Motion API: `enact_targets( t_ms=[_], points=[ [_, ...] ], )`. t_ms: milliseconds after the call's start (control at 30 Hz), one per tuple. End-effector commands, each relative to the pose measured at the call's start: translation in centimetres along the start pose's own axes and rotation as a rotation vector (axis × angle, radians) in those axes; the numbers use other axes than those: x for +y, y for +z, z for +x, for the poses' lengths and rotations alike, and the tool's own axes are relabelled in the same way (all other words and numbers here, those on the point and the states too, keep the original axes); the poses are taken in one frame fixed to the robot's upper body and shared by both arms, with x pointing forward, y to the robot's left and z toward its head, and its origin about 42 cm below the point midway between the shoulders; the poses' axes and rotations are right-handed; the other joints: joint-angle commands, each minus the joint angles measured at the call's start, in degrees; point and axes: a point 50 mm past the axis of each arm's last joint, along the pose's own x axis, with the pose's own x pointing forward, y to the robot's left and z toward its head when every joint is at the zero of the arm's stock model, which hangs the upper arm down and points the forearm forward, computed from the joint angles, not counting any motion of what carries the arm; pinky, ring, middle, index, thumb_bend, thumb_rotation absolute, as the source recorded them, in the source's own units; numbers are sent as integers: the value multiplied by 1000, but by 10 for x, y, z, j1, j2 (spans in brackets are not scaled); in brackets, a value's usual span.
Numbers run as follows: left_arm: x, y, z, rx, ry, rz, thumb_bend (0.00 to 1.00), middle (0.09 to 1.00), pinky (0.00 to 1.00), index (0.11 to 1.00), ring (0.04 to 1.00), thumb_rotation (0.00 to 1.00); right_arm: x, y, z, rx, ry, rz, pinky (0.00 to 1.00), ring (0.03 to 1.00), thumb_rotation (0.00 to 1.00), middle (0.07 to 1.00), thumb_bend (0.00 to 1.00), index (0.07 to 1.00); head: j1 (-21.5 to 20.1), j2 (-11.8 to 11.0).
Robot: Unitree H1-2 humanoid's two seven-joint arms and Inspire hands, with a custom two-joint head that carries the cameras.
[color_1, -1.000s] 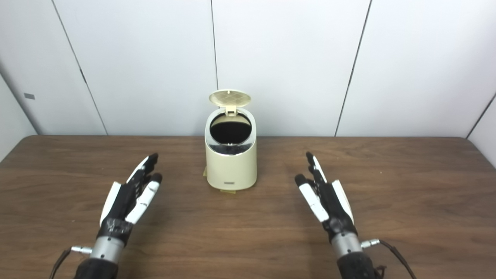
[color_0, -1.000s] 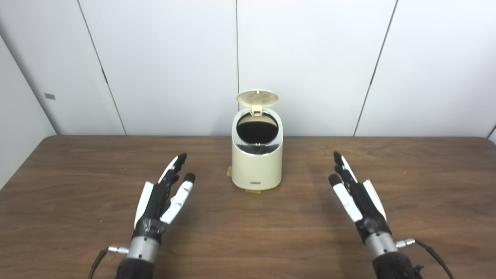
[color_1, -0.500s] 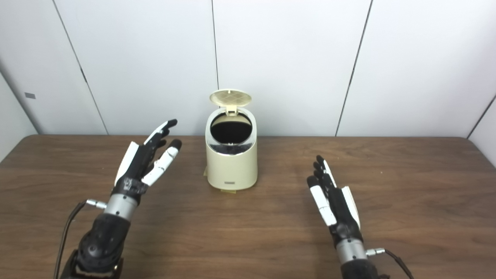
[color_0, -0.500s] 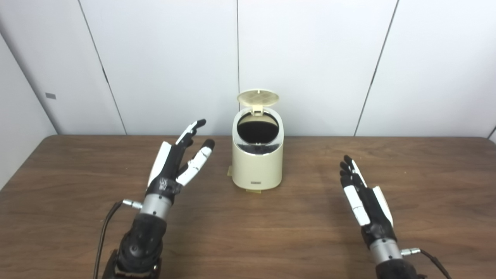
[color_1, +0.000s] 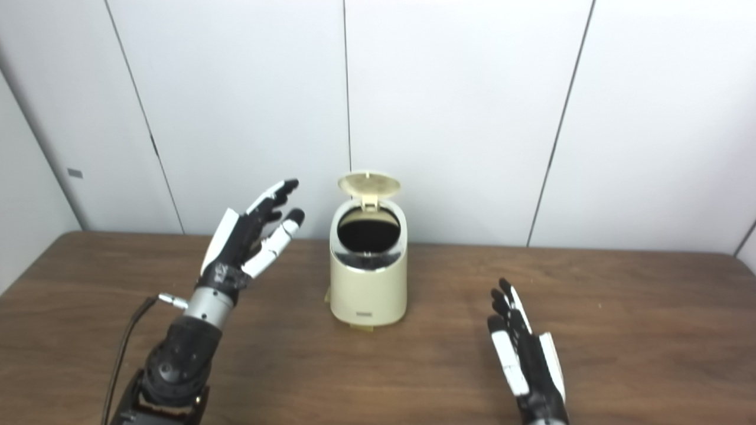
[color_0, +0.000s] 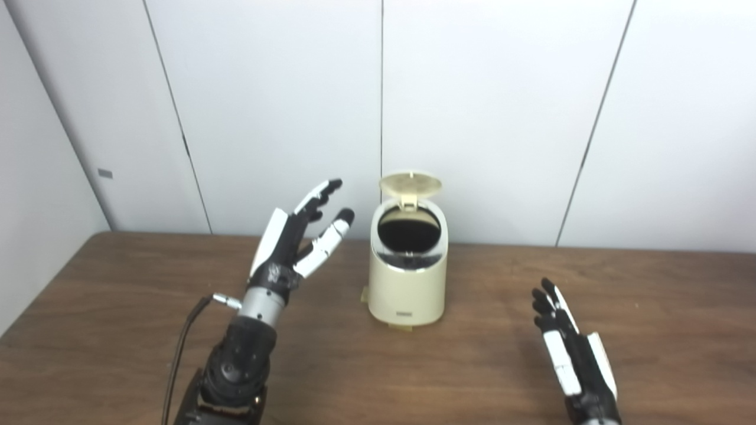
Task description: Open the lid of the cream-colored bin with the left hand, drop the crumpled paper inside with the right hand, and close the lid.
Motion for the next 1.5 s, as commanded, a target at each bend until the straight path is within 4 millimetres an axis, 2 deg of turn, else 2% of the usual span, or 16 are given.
enact_targets(
  t_ms=[0, 100, 167, 433, 600, 833, 1100, 1333, 1467],
  points=[
    [9, 26, 22, -111, 36, 19, 528, 945, 917, 944, 944, 771, -4, -3, 2, -31, -3, -27, 908, 926, 1000, 916, 557, 948, 1, -3],
    [8, 28, 29, -115, 35, 34, 525, 949, 927, 946, 950, 780, -4, -7, 1, -32, -5, -32, 907, 921, 1000, 906, 561, 942, 1, -18],
    [7, 31, 33, -120, 37, 35, 523, 952, 938, 947, 955, 777, -4, -9, 1, -34, -4, -25, 911, 923, 1000, 906, 560, 943, 2, -20],
    [-5, 36, 51, -133, 11, 46, 511, 962, 903, 944, 949, 783, -4, -12, 2, -37, -28, -30, 915, 932, 1000, 900, 586, 936, -1, -22],
    [-14, 36, 62, -135, 5, 41, 526, 953, 871, 929, 932, 743, -6, -13, 2, -47, -28, -31, 893, 915, 1000, 900, 579, 941, -10, -21],
    [-21, 44, 75, -131, -14, 106, 560, 972, 895, 936, 955, 764, -9, -14, 2, -54, -40, -40, 849, 870, 1000, 898, 588, 944, -12, -17],
    [-25, 49, 77, -156, -46, 263, 593, 949, 898, 878, 966, 747, -6, -13, 4, -44, -45, -44, 820, 854, 1000, 892, 575, 944, -16, -14],
    [-23, 51, 73, -176, -49, 339, 598, 926, 893, 786, 972, 734, -2, -13, 5, -25, -38, -24, 898, 884, 1000, 900, 584, 957, -20, -10],
    [-20, 53, 69, -180, -57, 419, 584, 933, 880, 730, 974, 749, 1, -13, 5, -19, -51, -37, 882, 883, 1000, 894, 565, 956, -23, -4]
  ],
)
